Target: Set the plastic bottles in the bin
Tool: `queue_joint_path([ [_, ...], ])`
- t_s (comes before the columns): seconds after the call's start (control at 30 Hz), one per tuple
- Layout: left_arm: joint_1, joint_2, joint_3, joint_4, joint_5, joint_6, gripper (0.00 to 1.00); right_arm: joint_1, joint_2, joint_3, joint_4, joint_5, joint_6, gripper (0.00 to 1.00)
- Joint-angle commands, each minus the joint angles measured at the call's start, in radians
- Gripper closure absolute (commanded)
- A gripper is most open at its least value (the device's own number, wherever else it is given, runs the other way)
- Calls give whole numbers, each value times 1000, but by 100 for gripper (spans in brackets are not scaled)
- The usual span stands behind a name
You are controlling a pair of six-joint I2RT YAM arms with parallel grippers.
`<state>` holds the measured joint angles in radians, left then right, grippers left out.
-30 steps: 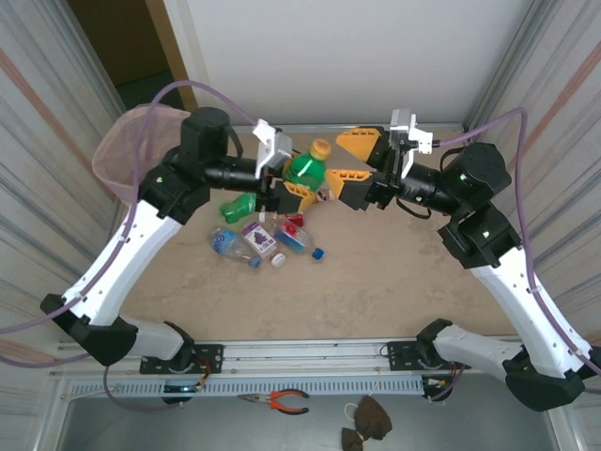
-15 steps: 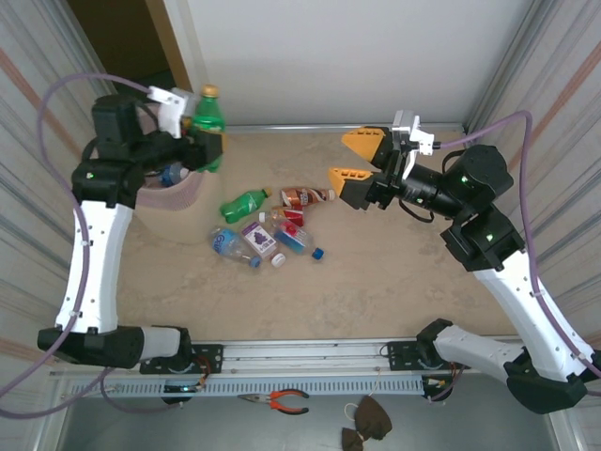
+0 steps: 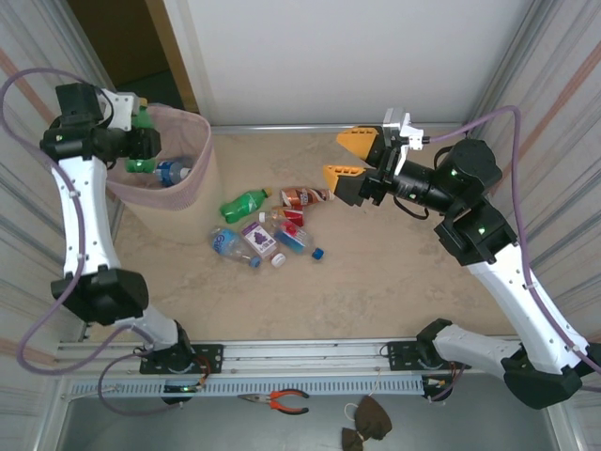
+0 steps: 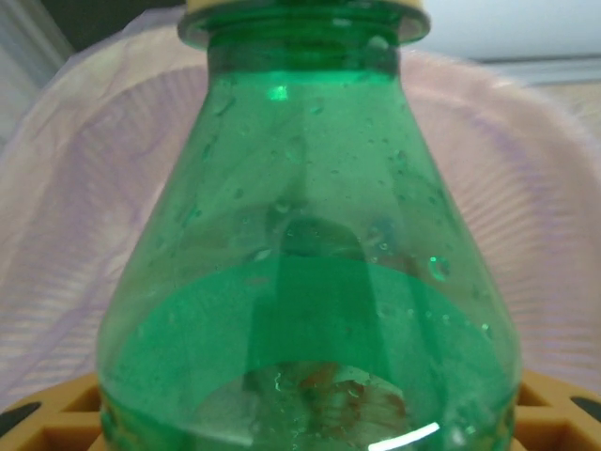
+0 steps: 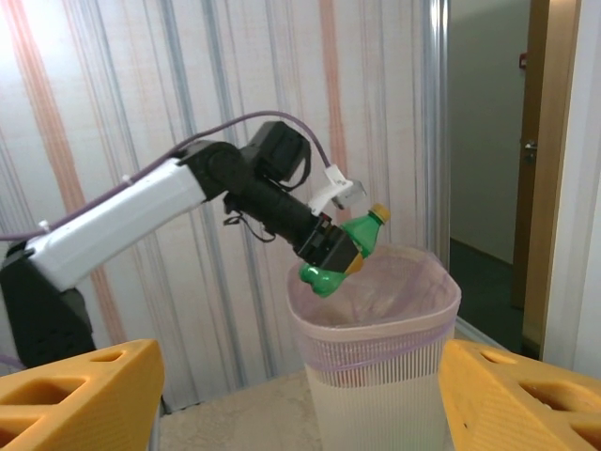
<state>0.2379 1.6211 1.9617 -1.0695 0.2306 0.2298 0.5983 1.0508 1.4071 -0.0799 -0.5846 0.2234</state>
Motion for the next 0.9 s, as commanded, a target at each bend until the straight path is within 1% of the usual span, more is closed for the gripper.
queue_joint_path([
  [0.0, 5, 52, 52, -76, -145, 77, 50, -14, 2, 13, 1, -28, -13, 24],
  [0.13, 6, 113, 66, -43, -177, 95, 50, -23, 7, 8, -11, -26, -7, 24],
  [0.33, 6, 214, 112, -90, -225, 123, 50, -27, -4, -13, -17, -3, -5, 24],
  [0.53, 6, 250, 46, -109, -277, 171, 50, -29, -3, -29, -10, 2, 0, 24],
  [0.7, 6, 276, -16, -103, -265, 175, 50, -29, 9, -31, 8, -11, 17, 24],
  [0.87, 4, 319, -51, -110, -193, 178, 49, -29, 9, -34, 15, -14, 23, 24],
])
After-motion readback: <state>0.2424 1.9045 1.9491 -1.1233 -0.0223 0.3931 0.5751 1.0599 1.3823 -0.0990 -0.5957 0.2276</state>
